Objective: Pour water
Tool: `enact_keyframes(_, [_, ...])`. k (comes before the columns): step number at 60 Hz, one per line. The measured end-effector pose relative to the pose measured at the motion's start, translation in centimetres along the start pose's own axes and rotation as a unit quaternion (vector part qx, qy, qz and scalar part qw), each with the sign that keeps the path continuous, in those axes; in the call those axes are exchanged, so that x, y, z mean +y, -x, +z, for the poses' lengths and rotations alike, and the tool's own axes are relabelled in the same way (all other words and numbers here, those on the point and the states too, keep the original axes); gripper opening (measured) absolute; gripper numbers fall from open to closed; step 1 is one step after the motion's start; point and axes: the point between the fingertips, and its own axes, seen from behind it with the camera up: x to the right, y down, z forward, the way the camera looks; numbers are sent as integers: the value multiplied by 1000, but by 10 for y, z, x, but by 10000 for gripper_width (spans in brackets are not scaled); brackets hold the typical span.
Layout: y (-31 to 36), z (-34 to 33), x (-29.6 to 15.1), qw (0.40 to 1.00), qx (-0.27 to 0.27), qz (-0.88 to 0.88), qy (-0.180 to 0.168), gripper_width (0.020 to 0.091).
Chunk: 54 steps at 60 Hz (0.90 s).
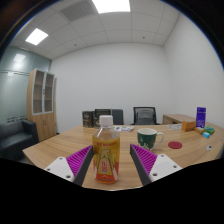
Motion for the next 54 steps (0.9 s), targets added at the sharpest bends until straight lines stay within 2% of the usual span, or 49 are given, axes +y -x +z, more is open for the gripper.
enact_keyframes(5, [6, 22, -7, 1000, 2, 8, -7, 845])
enact_keyframes(9, [8, 38, -13, 1000, 10, 4, -16, 843])
enact_keyframes(13, [9, 53, -9, 1000, 19, -2, -8, 830])
enact_keyframes(16, [10, 62, -5, 1000, 23, 3, 0, 764])
enact_keyframes(18, [6, 65, 1, 1000, 23, 4, 5, 643])
enact_keyframes(24, [5, 67, -5, 999, 42, 4, -11, 581])
enact_keyframes(30, [7, 71, -5, 999, 46, 2, -19, 460])
enact_keyframes(32, [7, 74, -5, 999, 44, 5, -16, 440])
enact_keyframes(40, [3, 97, -9, 998, 24, 50, 2, 440])
enact_keyframes(45, [-3, 126, -24, 989, 5, 147, -2, 438])
enact_keyframes(54, [-26, 173, -46, 918, -24, 396, -10, 438])
